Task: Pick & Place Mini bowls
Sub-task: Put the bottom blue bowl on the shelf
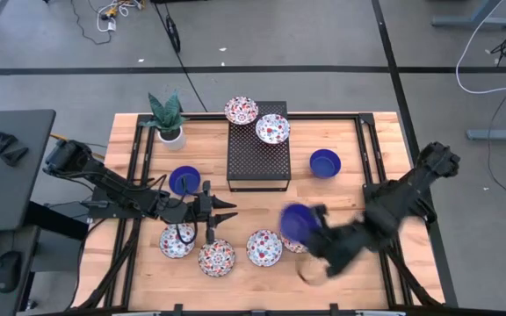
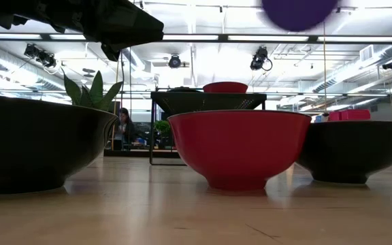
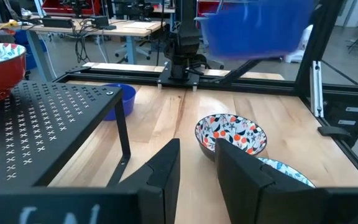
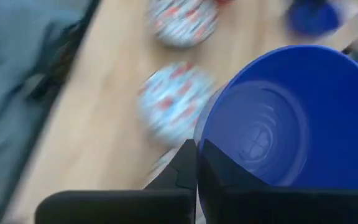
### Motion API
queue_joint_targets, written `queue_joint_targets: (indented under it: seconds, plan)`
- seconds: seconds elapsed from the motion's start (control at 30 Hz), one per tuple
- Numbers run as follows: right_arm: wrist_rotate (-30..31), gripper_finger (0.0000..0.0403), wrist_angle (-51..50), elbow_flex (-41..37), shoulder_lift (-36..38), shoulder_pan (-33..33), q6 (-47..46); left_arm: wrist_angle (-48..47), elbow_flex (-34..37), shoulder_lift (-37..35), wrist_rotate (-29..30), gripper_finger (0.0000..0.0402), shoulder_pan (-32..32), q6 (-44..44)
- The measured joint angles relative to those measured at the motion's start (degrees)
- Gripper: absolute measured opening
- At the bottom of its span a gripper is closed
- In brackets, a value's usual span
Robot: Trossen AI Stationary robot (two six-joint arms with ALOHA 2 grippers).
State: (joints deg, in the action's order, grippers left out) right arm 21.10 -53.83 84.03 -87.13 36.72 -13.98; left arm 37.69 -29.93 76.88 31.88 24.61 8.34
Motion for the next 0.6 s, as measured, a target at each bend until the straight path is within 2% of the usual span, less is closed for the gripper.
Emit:
queue_joint_targets:
  seconds: [0.13,0.23,0.4,0.6]
  plan:
    - [-1.97,0.0003,7.65,0.54,-1.05,-10.87,13.98,-0.78,0.04,-2.06,0.29,0.0105,2.26,-0.02]
    - [-5.15,0.0003,11.95,0.63,-2.43,-18.31,21.34,-4.06,0.05,-4.41,3.49,0.0105,4.09,-0.01]
    - [-8.27,0.0002,16.60,0.63,-6.12,-26.46,28.51,-7.65,0.04,-6.49,9.70,0.0105,5.89,0.44]
    - [-8.65,0.0002,18.08,0.63,-9.87,-31.93,31.60,-8.54,0.04,-6.48,10.11,0.0105,5.76,1.54]
